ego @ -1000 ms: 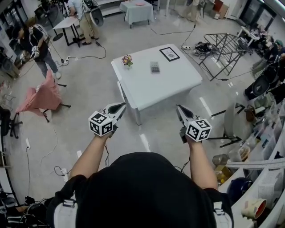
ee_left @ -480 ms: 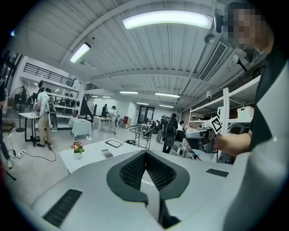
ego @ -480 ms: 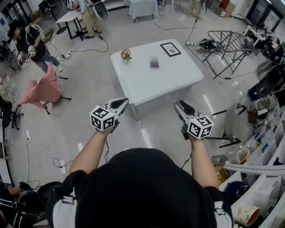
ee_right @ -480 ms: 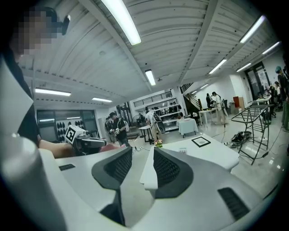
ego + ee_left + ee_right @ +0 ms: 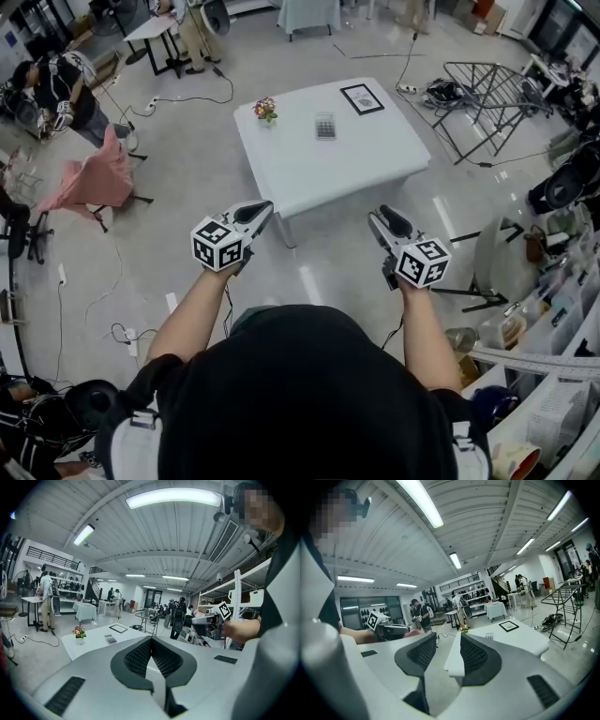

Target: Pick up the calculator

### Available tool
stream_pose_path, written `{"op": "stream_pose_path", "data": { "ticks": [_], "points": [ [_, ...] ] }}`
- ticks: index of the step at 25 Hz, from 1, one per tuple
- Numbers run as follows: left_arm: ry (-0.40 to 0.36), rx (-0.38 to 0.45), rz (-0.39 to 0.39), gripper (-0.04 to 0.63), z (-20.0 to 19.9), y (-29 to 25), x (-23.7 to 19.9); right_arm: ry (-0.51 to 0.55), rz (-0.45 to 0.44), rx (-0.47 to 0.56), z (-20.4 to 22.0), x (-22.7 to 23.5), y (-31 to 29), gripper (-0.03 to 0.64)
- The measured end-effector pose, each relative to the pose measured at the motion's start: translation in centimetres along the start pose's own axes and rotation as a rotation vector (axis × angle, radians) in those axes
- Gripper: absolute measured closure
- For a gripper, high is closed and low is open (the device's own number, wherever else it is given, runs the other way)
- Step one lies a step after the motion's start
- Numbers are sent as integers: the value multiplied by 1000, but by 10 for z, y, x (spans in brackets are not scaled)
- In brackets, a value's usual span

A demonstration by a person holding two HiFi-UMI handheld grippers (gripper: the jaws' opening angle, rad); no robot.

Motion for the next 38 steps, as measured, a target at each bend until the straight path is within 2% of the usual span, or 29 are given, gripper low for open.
{"op": "stream_pose_path", "data": {
  "ticks": [12, 19, 28, 38],
  "points": [
    [32, -6, -5, 577, 13, -8, -3, -12, 1, -39, 6, 11, -5, 448],
    [47, -7, 1, 577, 14, -19, -28, -26, 23, -57, 7, 20, -23, 448],
    [89, -16, 23, 577, 18, -37, -91, -38, 40, -92, 2, 31, -84, 449],
    [78, -58, 65, 577, 2, -70, -173, -55, 84, -92, -17, 48, -152, 449]
  ]
}}
Point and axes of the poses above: the fingertips, and each gripper's own axes: y backward along the fingers, x to its right, z out of its underside, the point moved 8 cm from there along y, backward along the fingers, and after that the axes turned 1 degree about x, right-handed, at the moved point
